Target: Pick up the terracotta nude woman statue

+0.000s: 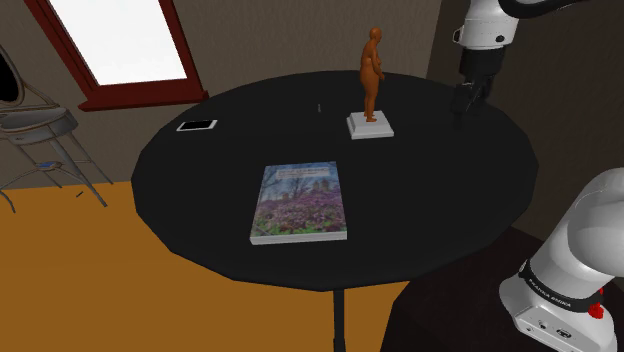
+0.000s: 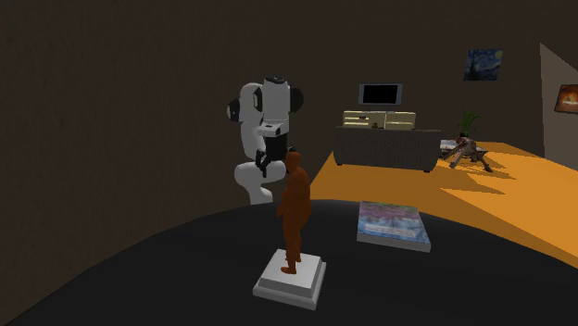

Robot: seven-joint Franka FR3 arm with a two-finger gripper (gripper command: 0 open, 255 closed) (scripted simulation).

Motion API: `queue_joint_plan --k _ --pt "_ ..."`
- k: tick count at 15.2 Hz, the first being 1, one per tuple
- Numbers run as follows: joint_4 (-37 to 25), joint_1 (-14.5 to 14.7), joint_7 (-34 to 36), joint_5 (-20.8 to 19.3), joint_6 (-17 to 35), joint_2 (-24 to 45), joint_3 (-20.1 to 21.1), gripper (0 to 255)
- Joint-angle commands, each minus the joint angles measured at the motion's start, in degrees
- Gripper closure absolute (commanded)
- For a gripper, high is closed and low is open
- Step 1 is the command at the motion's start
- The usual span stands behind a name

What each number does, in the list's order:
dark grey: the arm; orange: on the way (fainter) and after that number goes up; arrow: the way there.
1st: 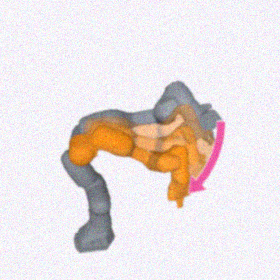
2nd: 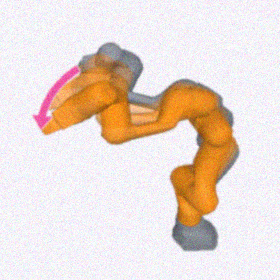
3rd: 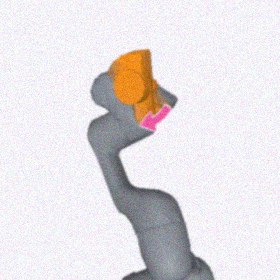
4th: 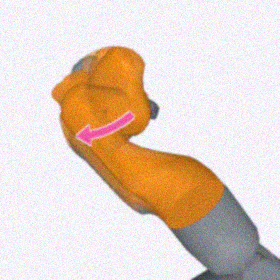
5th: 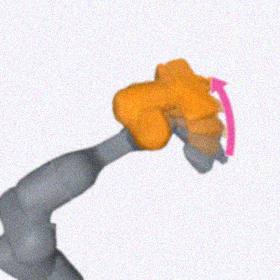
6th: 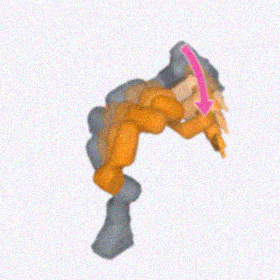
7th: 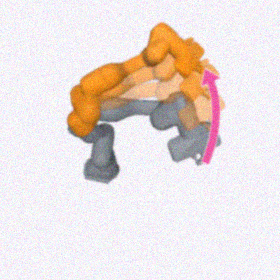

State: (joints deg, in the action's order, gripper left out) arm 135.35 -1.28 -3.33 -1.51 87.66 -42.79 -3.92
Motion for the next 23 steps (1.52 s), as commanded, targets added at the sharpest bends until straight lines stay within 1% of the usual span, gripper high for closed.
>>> queue_joint_plan --k 1,7,12,17,23 --pt "0.0 0.0 0.0 0.0 0.0 0.0 0.0 0" --pt "-5.8 -1.0 4.3 -0.1 9.6 8.4 1.1 0" --pt "-11.9 -1.9 8.0 -0.8 16.1 15.3 1.8 0" --pt "-19.1 -3.0 11.7 -2.0 21.2 22.0 2.4 0" --pt "-29.3 -4.3 16.2 -4.0 25.6 30.0 2.8 0"
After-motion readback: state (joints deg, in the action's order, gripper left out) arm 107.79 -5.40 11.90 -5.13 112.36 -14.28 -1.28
